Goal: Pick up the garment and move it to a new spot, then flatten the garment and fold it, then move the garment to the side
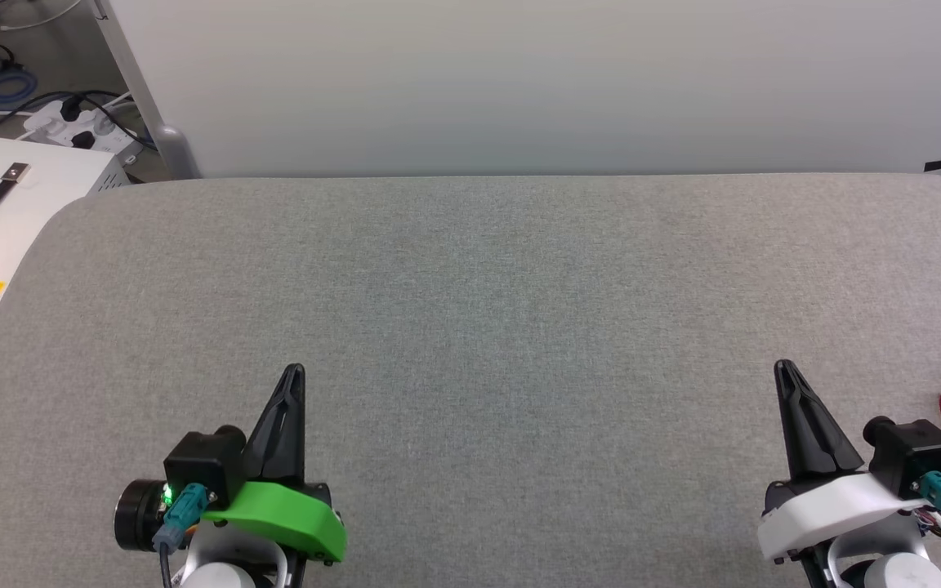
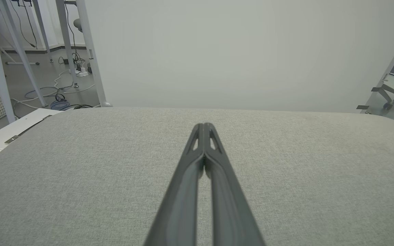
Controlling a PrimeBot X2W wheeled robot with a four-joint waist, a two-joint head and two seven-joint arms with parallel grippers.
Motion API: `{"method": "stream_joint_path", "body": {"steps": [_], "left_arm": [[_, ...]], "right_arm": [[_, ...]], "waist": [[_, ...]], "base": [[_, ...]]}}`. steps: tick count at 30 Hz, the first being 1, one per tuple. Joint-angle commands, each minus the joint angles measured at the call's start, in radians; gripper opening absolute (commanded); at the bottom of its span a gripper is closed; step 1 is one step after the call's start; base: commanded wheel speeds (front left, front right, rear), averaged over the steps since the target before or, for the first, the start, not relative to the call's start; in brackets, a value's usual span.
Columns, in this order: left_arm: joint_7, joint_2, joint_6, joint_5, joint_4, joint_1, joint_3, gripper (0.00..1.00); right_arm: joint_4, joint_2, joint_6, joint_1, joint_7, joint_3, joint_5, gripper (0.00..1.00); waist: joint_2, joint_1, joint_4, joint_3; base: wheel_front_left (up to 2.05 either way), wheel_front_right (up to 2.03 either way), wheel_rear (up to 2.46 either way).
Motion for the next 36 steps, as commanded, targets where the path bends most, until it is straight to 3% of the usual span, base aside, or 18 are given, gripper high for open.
{"method": "stream_joint_path", "body": {"steps": [1,36], "left_arm": [[0.007,-0.004,0.006,0.013,-0.007,0.006,0.004,0.00],[0.078,-0.008,0.040,0.068,-0.044,0.013,0.025,0.00]], "right_arm": [[-0.006,0.002,0.000,0.001,0.005,-0.002,-0.012,0.00],[-0.030,0.015,0.000,0.002,0.072,-0.012,-0.077,0.00]], "waist": [[0.0000,0.0000,0.000,0.000],[0.0000,0.0000,-0.005,-0.007]], "base": [[0.00,0.00,0.00],[0.00,0.00,0.00]]}}
